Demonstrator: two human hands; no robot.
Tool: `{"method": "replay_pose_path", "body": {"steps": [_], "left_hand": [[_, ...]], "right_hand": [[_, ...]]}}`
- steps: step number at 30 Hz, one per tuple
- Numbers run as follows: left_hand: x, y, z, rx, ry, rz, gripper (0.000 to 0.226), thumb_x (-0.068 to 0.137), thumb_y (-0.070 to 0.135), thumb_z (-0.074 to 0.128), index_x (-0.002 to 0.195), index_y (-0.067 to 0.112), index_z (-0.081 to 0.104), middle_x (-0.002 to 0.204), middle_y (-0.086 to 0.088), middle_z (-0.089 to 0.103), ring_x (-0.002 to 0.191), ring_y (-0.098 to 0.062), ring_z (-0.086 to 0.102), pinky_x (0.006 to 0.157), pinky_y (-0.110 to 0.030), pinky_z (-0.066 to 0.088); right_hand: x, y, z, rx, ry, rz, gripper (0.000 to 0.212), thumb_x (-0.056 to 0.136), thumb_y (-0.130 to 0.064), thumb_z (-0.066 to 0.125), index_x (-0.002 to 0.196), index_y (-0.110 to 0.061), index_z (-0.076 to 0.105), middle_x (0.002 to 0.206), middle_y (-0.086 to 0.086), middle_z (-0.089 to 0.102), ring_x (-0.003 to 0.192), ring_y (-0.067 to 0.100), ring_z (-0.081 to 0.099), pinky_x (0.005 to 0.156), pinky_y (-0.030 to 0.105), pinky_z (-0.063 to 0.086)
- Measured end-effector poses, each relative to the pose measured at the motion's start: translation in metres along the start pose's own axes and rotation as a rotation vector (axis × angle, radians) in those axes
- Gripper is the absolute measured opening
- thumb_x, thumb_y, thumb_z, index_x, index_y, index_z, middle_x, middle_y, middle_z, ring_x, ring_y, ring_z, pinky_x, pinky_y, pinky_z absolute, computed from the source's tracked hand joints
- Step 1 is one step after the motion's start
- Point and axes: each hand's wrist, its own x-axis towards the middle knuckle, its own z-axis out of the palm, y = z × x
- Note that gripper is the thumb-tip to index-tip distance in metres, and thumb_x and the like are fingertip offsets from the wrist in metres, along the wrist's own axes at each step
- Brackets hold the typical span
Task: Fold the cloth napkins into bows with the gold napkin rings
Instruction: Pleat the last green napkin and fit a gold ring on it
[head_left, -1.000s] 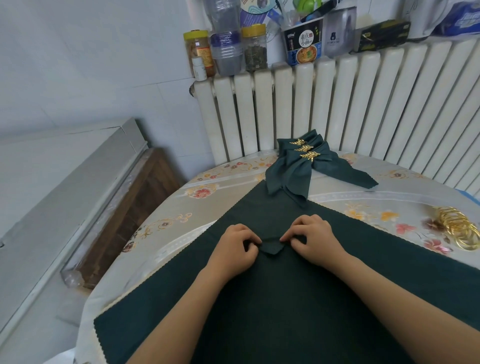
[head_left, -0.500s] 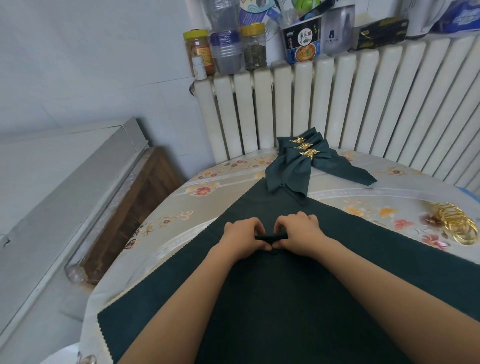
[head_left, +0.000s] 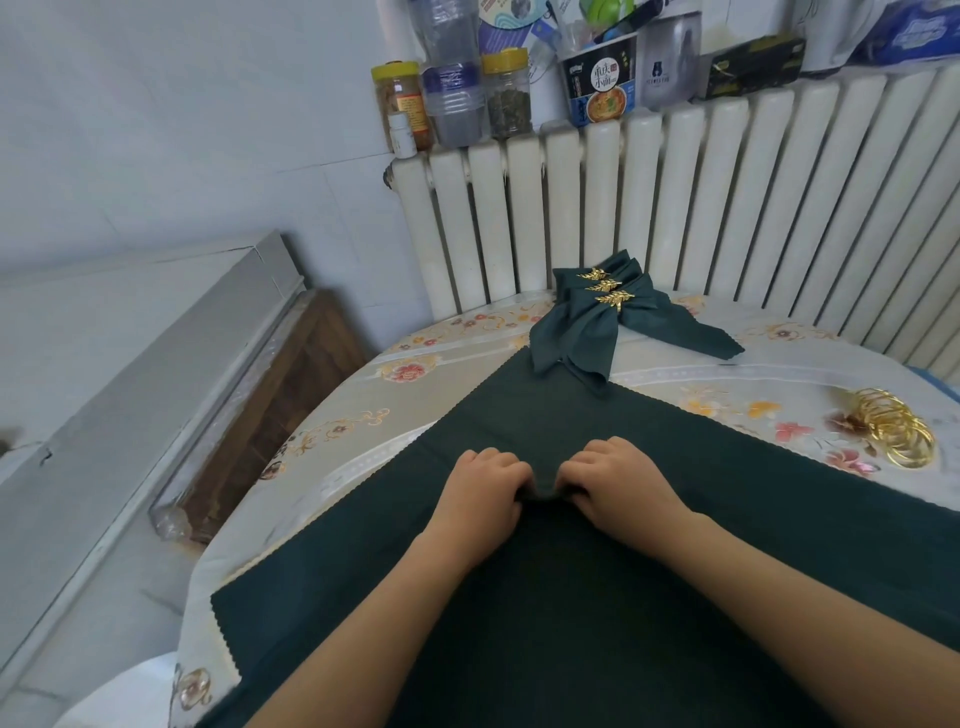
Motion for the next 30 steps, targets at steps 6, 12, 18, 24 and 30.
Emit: {"method": "replay_pose_path", "body": {"steps": [6, 12, 18, 24, 30], "left_hand": [[-0.017, 0.009, -0.005, -0.071, -0.036, -0.071, 0.029, 0.084, 0.02, 0.048, 0.107, 0.021, 0.064, 0.111, 0.005, 0.062, 0.103, -0.015, 0.053, 0.088, -0.026, 0.041], [-0.021, 0.019, -0.007, -0.117, -0.072, -0.165, 0.022, 0.09, 0.031, 0.051, 0.088, 0.016, 0.066, 0.096, 0.006, 0.064, 0.095, -0.013, 0.056, 0.083, -0.031, 0.048], [-0.008, 0.02, -0.014, -0.333, -0.142, -0.42, 0.02, 0.081, 0.029, 0.071, 0.078, 0.01, 0.071, 0.101, -0.001, 0.068, 0.093, -0.015, 0.061, 0.083, -0.031, 0.049], [0.012, 0.023, -0.018, -0.224, -0.314, -0.521, 0.029, 0.075, 0.029, 0.077, 0.098, 0.013, 0.068, 0.116, -0.007, 0.054, 0.112, -0.023, 0.05, 0.096, -0.037, 0.045], [0.015, 0.022, -0.022, -0.084, -0.341, -0.488, 0.056, 0.077, 0.039, 0.073, 0.123, 0.025, 0.047, 0.123, -0.001, 0.055, 0.118, -0.024, 0.046, 0.098, -0.037, 0.029]], "right_hand": [[-0.015, -0.005, -0.008, 0.091, -0.124, 0.045, 0.027, 0.091, -0.03, 0.049, 0.112, -0.029, 0.066, 0.117, -0.013, 0.063, 0.107, 0.01, 0.053, 0.09, 0.024, 0.042], [-0.016, -0.01, -0.012, 0.158, -0.171, 0.214, 0.026, 0.092, -0.042, 0.051, 0.099, -0.025, 0.07, 0.109, -0.013, 0.066, 0.103, 0.008, 0.054, 0.084, 0.027, 0.049], [-0.004, -0.022, -0.014, 0.149, -0.2, 0.373, 0.019, 0.086, -0.041, 0.062, 0.093, -0.024, 0.066, 0.113, -0.005, 0.053, 0.11, 0.015, 0.044, 0.088, 0.029, 0.043], [0.011, -0.026, -0.013, 0.025, -0.34, 0.518, 0.05, 0.084, -0.043, 0.063, 0.126, -0.023, 0.043, 0.133, 0.0, 0.045, 0.125, 0.023, 0.037, 0.102, 0.038, 0.028], [0.015, -0.028, -0.019, -0.114, -0.392, 0.46, 0.041, 0.085, -0.047, 0.059, 0.118, -0.024, 0.053, 0.124, 0.003, 0.05, 0.119, 0.024, 0.04, 0.099, 0.038, 0.03]]}}
